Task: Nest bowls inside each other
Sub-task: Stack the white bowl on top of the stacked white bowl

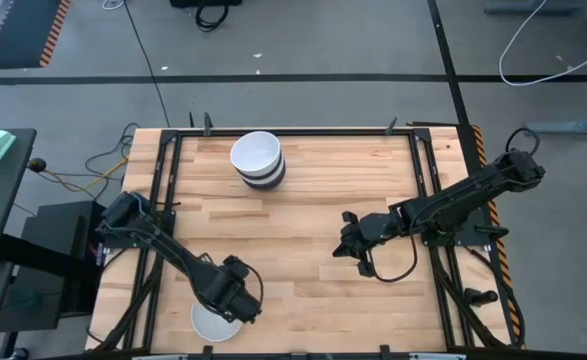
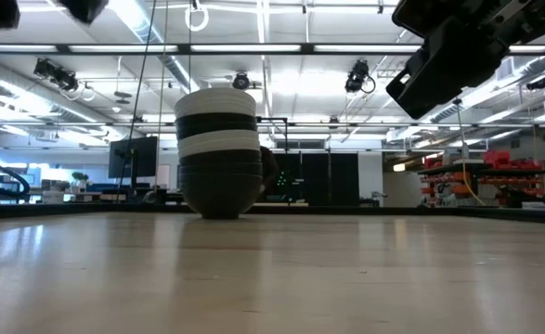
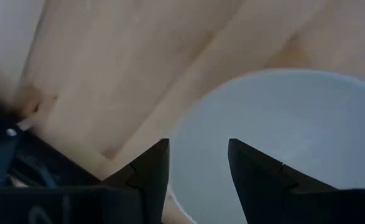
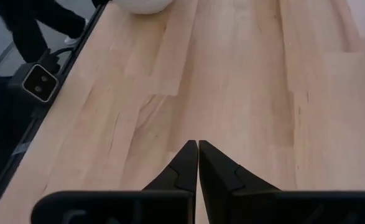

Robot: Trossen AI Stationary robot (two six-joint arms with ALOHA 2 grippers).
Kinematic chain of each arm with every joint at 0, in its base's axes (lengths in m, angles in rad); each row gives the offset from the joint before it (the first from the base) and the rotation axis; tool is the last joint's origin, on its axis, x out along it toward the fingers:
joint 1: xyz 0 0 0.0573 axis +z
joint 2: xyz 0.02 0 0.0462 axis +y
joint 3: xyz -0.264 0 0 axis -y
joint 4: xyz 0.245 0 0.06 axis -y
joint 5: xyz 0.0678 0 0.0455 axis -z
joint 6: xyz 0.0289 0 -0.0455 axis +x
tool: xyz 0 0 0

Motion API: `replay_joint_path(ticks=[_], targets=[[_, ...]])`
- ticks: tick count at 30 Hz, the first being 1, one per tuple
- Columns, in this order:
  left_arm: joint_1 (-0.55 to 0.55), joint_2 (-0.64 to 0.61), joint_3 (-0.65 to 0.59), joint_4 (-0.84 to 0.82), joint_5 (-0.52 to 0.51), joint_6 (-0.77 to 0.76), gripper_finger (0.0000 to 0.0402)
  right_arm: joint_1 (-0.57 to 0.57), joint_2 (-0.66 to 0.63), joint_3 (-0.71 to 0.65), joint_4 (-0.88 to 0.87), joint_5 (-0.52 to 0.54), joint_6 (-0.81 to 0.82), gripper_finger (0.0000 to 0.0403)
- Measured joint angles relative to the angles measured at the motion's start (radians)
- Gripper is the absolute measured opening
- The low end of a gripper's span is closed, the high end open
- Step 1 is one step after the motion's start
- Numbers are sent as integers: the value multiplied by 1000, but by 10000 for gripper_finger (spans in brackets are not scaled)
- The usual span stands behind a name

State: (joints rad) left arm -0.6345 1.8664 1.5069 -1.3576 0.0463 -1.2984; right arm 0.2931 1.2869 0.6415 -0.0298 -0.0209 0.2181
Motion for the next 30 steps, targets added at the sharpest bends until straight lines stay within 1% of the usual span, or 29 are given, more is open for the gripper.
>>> replay_joint_path(ticks=[6,10,17,22,25,30], targets=[[26,1,-62,9,-4,43,172,19,0,0,0,0,17,23],[35,0,-86,87,1,87,172,25,0,0,1,1,26,23],[38,0,-91,102,3,106,172,26,0,0,1,1,26,23],[40,0,-91,110,2,153,167,26,0,0,1,1,26,23],[48,0,-91,117,-1,167,142,26,0,0,1,1,34,23],[49,0,-91,120,-8,190,62,31,0,0,1,1,34,23]])
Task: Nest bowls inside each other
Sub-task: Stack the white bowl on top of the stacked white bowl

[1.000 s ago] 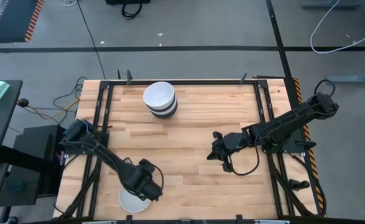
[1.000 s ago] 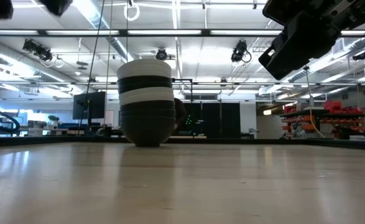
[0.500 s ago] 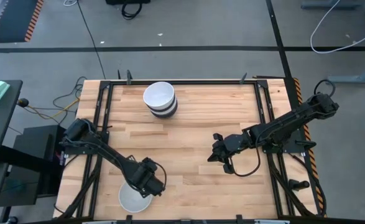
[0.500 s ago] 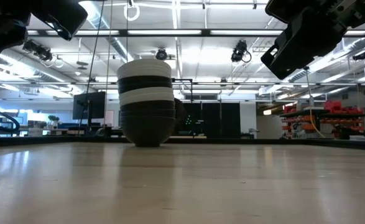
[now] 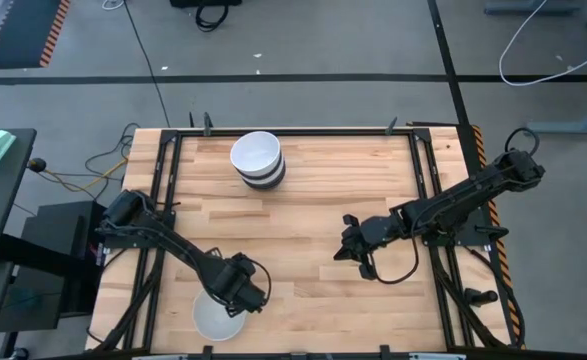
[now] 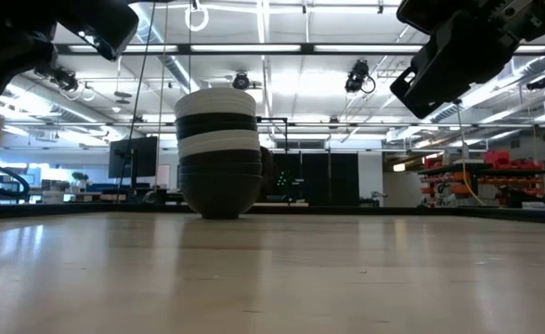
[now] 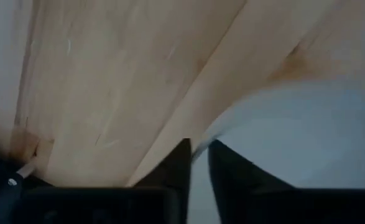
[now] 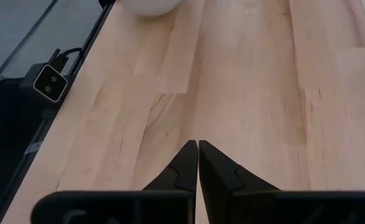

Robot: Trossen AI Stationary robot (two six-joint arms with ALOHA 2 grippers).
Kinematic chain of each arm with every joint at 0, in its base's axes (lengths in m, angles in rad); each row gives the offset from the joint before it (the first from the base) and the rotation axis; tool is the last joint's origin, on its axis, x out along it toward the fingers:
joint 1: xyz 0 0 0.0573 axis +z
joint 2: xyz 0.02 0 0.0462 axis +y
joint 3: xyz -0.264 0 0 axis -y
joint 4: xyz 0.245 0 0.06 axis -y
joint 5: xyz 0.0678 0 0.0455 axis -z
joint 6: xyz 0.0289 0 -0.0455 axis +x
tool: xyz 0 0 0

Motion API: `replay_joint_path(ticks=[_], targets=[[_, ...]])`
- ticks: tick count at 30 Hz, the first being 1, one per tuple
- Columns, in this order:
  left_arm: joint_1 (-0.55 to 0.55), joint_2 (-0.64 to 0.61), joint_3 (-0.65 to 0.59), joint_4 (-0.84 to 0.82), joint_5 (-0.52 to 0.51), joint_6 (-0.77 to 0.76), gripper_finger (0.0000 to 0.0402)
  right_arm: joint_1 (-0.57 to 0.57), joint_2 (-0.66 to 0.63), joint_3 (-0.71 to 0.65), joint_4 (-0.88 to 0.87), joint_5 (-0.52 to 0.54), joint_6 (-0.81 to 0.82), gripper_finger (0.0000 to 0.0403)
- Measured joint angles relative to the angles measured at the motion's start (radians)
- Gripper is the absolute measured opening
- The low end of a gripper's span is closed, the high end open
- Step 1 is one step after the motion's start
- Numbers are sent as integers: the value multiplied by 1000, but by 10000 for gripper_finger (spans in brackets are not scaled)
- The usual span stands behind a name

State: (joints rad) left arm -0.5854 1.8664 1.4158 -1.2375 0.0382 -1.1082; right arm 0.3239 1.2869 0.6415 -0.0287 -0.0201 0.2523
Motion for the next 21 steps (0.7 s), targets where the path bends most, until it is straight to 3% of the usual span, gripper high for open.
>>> replay_joint_path(ticks=[4,9,21], targets=[[-1,0,1,9,-12,1,11,1,0,0,-1,-1,10,23],[0,0,1,18,-21,32,23,21,0,0,0,0,11,23],[81,-13,0,-19,-18,177,5,52,0,0,-1,12,26,23]])
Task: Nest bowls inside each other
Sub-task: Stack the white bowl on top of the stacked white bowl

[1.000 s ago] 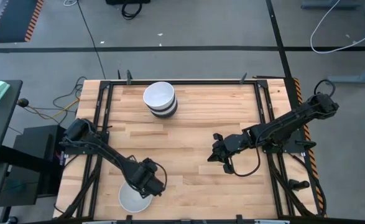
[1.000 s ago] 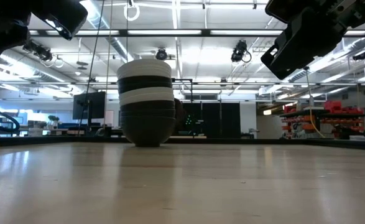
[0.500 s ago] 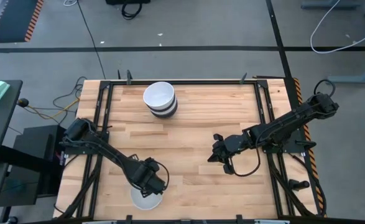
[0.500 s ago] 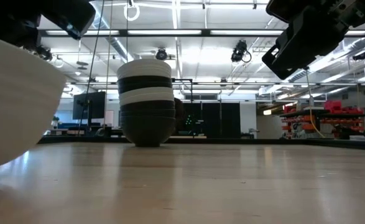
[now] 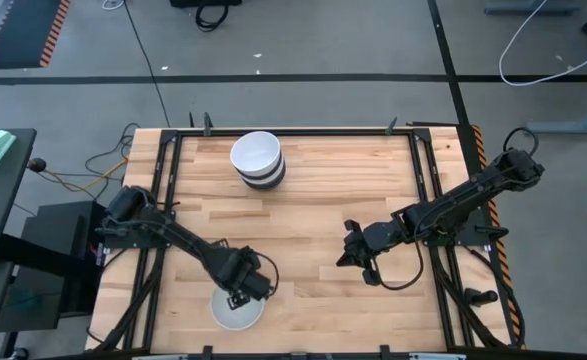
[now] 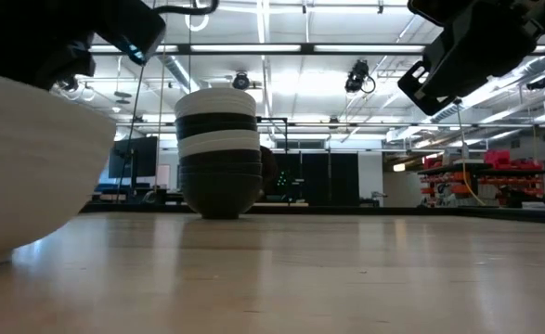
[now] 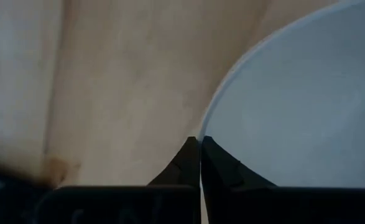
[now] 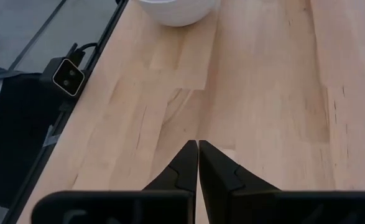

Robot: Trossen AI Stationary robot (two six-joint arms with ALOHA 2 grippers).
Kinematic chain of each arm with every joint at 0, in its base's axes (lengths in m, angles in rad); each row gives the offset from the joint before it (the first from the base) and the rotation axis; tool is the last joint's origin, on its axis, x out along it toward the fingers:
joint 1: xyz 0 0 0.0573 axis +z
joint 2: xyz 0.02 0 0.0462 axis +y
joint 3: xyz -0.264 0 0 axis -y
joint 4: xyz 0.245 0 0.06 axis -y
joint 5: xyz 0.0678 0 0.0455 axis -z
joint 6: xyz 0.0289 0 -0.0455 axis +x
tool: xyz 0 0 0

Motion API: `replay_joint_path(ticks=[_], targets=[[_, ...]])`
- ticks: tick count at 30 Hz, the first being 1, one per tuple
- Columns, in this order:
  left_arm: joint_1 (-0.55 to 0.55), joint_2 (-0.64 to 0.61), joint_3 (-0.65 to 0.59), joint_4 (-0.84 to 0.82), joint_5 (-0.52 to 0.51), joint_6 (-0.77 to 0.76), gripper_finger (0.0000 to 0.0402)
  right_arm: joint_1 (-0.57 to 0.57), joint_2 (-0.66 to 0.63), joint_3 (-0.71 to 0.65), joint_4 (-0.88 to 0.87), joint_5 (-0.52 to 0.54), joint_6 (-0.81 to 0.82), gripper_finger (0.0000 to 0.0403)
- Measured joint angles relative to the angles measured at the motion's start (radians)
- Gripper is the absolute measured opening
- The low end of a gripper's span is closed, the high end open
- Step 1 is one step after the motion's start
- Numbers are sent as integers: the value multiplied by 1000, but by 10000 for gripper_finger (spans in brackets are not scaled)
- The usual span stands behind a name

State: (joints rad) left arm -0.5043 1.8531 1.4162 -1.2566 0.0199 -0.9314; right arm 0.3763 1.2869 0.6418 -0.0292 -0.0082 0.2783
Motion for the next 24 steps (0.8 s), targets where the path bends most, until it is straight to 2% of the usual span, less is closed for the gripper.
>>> replay_joint_path(ticks=[5,11,19,24], targets=[[51,-49,26,-120,-16,28,4,0,0,0,-11,0,0,23],[91,-97,213,-318,-117,58,3,0,0,1,-40,39,0,23],[196,-140,514,-315,-247,200,3,0,0,1,-44,41,7,23],[316,-146,626,-314,-284,348,3,0,0,1,-45,41,12,23]])
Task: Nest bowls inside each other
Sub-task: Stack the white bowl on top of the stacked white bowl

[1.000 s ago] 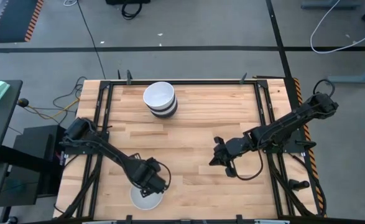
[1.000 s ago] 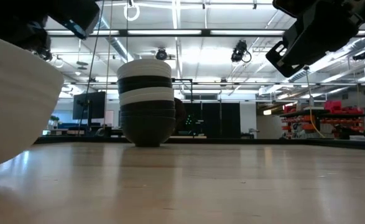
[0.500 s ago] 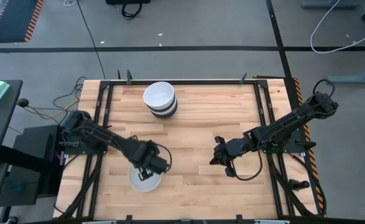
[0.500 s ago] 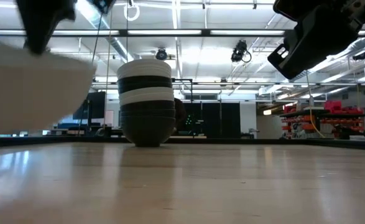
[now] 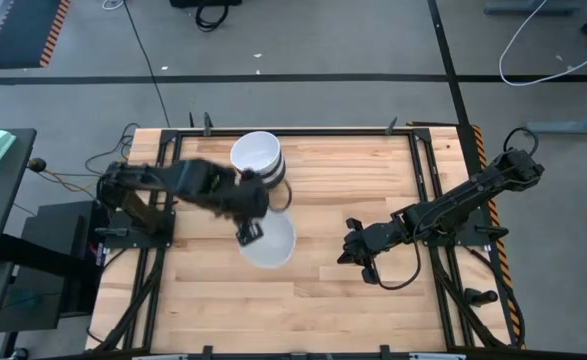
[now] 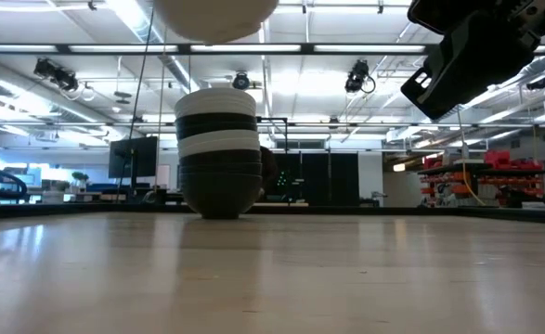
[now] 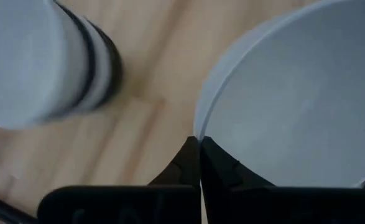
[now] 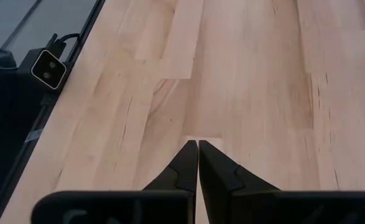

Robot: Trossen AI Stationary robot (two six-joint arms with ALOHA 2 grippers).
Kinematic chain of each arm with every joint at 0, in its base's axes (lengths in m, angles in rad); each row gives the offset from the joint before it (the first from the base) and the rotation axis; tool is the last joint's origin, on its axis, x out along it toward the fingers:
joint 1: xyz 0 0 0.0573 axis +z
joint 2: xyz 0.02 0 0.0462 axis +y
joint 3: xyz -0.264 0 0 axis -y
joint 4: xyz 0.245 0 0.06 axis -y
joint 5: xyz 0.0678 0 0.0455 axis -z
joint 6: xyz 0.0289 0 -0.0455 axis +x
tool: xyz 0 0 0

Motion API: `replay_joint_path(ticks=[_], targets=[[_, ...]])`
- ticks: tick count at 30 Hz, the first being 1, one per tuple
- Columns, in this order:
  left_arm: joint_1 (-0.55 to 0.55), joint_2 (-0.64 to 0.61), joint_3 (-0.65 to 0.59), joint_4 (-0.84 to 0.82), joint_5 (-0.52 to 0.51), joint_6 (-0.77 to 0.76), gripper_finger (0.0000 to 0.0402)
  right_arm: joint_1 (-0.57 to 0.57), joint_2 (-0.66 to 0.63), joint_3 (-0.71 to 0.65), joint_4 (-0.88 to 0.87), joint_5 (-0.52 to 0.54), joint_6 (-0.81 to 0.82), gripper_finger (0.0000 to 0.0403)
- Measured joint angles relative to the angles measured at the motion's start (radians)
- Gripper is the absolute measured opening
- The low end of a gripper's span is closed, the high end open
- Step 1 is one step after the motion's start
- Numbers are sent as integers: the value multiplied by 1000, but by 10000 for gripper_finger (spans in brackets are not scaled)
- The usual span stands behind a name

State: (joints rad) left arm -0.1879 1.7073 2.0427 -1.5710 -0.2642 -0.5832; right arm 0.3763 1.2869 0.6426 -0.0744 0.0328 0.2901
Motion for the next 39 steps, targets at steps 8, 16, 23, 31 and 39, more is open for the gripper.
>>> replay_joint_path(ticks=[8,16,23,31,39], targets=[[233,-2,147,0,-51,206,2,0,0,0,1,0,7,14],[451,-4,287,0,-57,316,2,0,0,0,1,0,7,8],[635,7,295,-1,40,363,2,0,0,0,2,32,22,7],[803,52,294,0,138,394,2,0,0,-1,2,78,22,6],[876,94,293,0,254,422,2,-1,0,-1,2,95,22,5]])
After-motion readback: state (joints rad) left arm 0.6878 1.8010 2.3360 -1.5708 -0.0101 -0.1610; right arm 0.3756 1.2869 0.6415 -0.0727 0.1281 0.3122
